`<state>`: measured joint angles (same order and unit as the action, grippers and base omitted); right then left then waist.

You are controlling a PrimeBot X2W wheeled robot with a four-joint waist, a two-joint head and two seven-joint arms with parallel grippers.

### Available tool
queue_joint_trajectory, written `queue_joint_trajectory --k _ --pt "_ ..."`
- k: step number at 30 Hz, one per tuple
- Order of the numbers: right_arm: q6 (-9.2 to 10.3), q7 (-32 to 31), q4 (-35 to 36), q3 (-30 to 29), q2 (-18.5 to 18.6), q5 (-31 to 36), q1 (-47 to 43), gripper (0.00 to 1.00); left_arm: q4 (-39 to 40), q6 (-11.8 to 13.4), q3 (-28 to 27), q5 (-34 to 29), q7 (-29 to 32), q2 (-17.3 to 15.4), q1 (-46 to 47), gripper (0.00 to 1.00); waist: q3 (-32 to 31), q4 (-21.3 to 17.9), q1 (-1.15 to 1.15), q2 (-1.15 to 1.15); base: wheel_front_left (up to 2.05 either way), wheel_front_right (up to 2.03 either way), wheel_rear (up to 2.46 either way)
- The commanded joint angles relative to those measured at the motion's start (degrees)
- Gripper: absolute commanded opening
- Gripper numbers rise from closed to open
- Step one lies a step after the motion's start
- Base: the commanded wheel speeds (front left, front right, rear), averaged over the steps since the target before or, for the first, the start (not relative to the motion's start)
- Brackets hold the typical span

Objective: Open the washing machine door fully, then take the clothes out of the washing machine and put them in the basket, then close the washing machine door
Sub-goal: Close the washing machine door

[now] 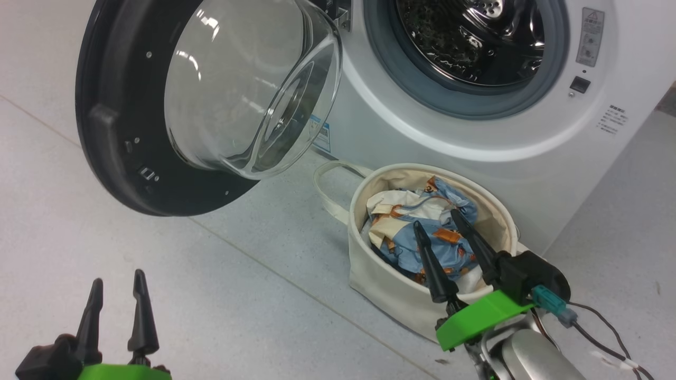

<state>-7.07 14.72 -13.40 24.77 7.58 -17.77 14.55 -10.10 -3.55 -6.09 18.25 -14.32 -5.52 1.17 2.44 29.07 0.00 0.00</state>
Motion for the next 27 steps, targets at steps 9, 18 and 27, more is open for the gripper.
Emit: queue_joint_trajectory --k 9,18,27 --pt "-0.42 0.3 2.1 -0.7 -0.4 0.0 0.1 1.00 0.2 -0.9 -2.1 -0.6 -0.7 -0.8 2.3 1.00 -0.3 -0.4 0.00 0.00 0.00 0.00 0.00" --pt "-0.42 0.3 2.7 -1.0 -1.0 0.3 -1.3 1.00 -2.4 -2.2 -6.8 7.2 2.0 -4.2 8.5 0.10 -0.7 -0.8 0.00 0.00 0.00 0.00 0.00" --pt "-0.42 0.3 2.9 -1.2 -1.2 0.5 -3.3 1.00 -10.8 -2.8 -14.6 19.6 10.8 -12.1 22.5 0.00 -1.4 -2.1 0.00 0.00 0.00 0.00 0.00"
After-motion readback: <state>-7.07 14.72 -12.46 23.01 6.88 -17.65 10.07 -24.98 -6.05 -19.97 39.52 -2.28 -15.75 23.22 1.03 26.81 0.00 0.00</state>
